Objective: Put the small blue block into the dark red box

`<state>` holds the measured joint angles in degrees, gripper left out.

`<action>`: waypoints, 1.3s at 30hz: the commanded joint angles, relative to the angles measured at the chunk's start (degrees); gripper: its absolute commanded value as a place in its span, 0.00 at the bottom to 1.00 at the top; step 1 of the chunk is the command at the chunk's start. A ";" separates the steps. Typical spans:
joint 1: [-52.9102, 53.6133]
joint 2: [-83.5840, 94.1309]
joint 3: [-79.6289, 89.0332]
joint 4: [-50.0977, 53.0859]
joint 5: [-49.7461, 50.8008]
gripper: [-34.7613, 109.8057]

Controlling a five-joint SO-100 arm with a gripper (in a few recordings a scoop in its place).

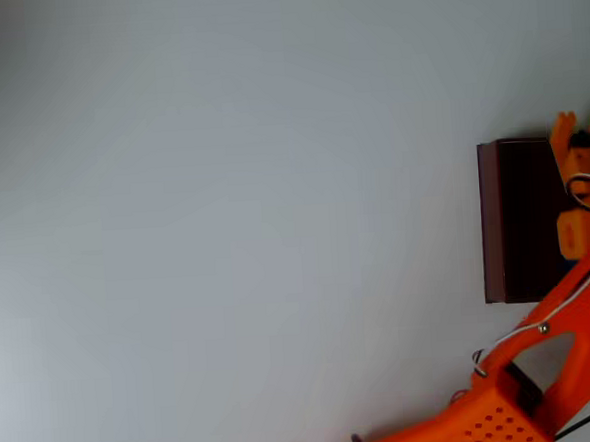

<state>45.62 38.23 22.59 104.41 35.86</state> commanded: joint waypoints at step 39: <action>-69.70 153.98 135.26 -21.09 -35.07 0.24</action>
<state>-20.04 189.93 153.54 83.06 3.87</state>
